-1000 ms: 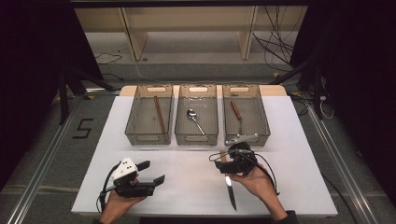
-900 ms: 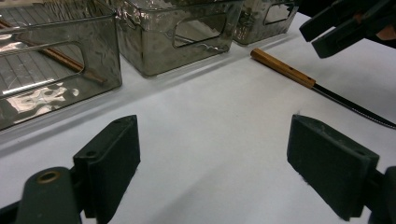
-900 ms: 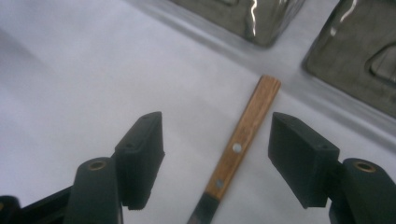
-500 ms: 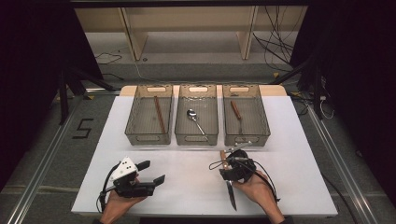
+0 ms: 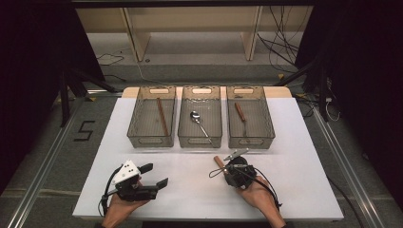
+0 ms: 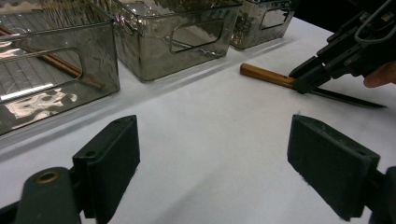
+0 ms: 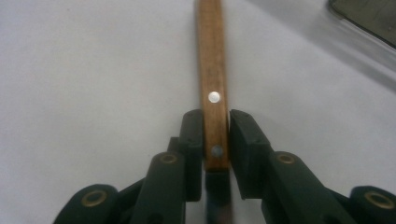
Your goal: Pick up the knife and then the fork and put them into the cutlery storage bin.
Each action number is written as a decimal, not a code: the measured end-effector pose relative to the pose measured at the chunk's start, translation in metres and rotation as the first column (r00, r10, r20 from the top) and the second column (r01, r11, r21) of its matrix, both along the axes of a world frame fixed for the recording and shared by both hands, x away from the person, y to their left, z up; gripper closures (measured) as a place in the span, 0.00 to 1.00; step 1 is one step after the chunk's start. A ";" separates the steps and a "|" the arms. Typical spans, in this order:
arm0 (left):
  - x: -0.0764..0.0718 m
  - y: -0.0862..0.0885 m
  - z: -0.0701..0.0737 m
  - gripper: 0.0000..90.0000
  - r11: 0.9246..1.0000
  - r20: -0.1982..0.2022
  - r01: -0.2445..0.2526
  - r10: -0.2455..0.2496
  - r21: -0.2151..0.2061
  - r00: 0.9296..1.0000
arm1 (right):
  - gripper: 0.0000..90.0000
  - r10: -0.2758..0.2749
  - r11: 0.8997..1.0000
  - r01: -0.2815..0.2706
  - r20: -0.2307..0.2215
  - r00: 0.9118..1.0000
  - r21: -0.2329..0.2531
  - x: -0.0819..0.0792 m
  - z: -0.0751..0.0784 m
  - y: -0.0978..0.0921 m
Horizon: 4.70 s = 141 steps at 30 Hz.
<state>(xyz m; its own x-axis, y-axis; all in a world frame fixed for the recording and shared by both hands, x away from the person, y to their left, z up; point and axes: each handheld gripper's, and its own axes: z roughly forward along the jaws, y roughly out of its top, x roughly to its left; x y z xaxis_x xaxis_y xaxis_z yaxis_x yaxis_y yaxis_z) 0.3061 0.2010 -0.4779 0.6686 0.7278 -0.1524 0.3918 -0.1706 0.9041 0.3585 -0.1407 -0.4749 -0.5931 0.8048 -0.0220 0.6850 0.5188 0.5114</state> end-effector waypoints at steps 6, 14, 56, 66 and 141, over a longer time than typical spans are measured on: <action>0.000 0.000 0.000 0.19 1.000 0.001 0.002 -0.002 0.004 1.000 | 0.86 0.026 1.000 -0.025 0.007 1.000 -0.014 0.000 0.000 0.001; 0.000 0.000 0.000 0.19 1.000 0.001 0.002 -0.002 0.005 1.000 | 0.86 0.055 0.998 -0.055 -0.008 0.998 0.040 0.002 0.002 -0.006; 0.001 0.000 0.000 0.19 1.000 -0.006 0.001 -0.001 0.015 1.000 | 0.86 0.028 0.941 -0.044 0.052 0.998 0.335 0.010 0.037 -0.037; 0.001 0.001 -0.001 0.19 1.000 -0.008 -0.002 0.002 0.004 1.000 | 0.86 -0.040 0.901 0.008 0.066 0.997 0.433 0.031 0.064 -0.054; 0.001 0.001 0.000 0.19 1.000 -0.009 -0.001 0.001 -0.003 1.000 | 0.69 -0.281 0.923 0.250 0.065 0.958 0.292 0.197 0.110 -0.064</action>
<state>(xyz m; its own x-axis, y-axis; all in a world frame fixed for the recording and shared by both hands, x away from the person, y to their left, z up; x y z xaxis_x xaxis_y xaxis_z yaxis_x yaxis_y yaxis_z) 0.3066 0.2022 -0.4783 0.6663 0.7282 -0.1604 0.3999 -0.1674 0.9012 0.5559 -0.2045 -0.3649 -0.3632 0.9150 0.1756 0.7131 0.1518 0.6844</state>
